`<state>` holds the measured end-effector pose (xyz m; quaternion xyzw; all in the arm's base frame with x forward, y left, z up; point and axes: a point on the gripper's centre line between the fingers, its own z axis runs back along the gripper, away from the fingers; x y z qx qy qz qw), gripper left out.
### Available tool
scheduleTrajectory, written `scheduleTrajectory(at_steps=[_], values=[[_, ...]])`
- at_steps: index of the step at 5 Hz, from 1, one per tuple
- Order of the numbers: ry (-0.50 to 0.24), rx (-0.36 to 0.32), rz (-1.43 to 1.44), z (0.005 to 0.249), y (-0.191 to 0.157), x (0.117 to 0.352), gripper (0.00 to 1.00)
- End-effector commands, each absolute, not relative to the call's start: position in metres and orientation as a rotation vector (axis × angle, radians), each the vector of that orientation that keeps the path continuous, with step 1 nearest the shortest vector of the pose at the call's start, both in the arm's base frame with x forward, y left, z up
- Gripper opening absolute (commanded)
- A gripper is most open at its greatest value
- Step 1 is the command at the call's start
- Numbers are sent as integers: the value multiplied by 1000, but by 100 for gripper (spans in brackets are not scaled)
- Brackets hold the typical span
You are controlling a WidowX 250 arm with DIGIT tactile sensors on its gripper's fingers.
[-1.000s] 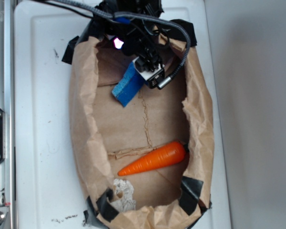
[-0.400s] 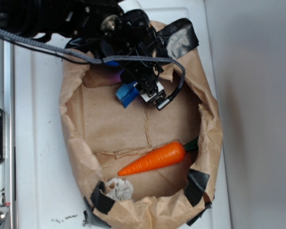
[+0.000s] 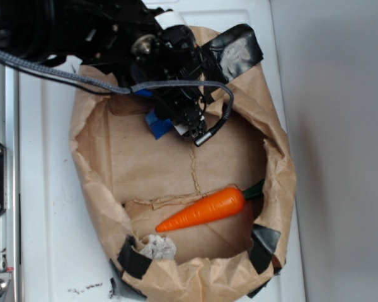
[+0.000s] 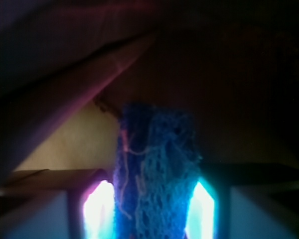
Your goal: Grab the blue sponge.
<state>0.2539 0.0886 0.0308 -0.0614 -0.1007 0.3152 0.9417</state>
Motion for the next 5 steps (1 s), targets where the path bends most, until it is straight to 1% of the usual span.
scheduleTrajectory(at_steps=[1,2,3,4,5], values=[[-149,-239,458,112,78,225,0],[-116,-266,317,156,67,205,0],[-193,-238,199,168,56,194,0],[-220,-207,22,159,44,189,0],[-308,-94,-128,155,33,184,0]])
